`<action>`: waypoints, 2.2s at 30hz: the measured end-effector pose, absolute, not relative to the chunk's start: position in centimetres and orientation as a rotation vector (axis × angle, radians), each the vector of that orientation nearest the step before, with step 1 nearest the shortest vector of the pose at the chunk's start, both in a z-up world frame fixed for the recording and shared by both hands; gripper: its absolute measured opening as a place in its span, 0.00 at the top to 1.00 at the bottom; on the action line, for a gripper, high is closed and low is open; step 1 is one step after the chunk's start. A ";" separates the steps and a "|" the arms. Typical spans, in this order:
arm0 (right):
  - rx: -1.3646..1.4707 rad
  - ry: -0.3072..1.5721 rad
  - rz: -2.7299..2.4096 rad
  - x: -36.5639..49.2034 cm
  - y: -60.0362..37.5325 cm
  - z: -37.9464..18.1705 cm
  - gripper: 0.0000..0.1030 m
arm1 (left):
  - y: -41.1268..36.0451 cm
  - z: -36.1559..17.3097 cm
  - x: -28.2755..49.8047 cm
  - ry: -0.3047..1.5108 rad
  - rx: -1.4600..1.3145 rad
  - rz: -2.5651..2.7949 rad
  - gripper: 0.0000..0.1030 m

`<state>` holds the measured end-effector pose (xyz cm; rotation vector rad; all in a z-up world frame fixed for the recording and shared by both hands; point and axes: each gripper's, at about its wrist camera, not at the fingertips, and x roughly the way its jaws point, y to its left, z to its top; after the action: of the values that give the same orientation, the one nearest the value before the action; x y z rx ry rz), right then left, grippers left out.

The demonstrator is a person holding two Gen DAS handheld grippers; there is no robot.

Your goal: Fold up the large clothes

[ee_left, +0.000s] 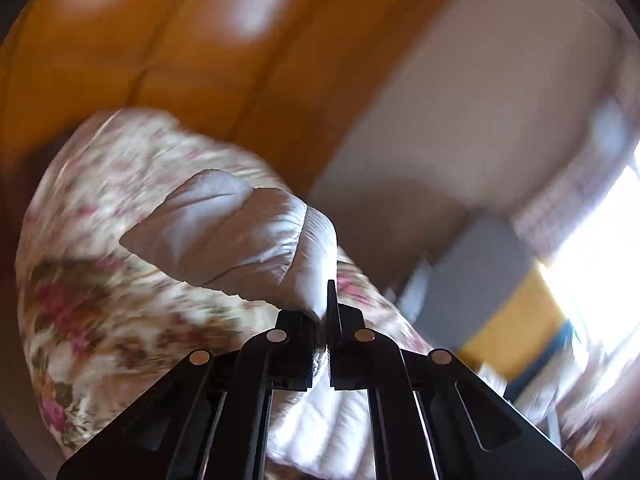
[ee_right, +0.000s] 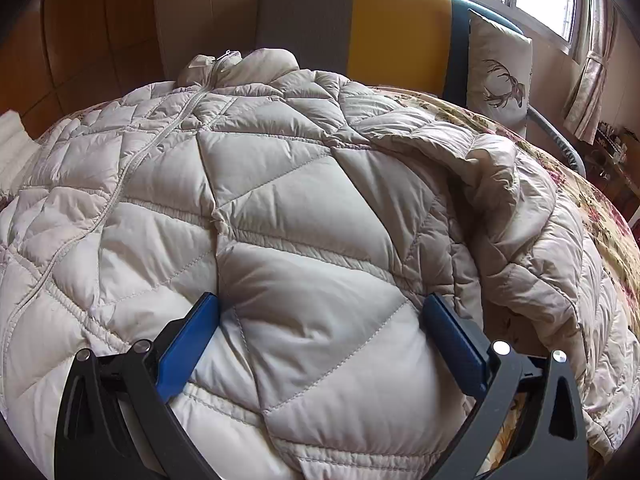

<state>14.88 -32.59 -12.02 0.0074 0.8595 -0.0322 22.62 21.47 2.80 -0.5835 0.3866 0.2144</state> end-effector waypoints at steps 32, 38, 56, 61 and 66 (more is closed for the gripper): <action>0.060 0.864 -0.002 15.2 -33.1 -12.1 0.02 | -17.5 -8.8 23.4 0.664 0.578 -0.438 0.51; 0.056 0.860 -0.004 15.2 -33.1 -12.1 0.02 | -13.1 -4.5 21.9 0.596 0.345 -0.508 0.20; 0.010 0.849 -0.033 14.6 -32.3 -12.0 0.02 | 1.2 -10.7 30.0 0.777 -0.049 -0.182 0.52; -0.056 0.823 -0.043 14.3 -31.1 -9.8 0.02 | 2.8 -9.7 28.0 0.740 -0.116 -0.249 0.48; 0.101 0.781 0.007 17.3 -30.3 -6.1 0.02 | 2.9 -8.2 26.4 0.649 -0.142 -0.259 0.28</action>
<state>17.35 -30.33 -6.05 0.1014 0.7812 0.0069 26.36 2.92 -8.17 -0.1420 0.6486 -0.2595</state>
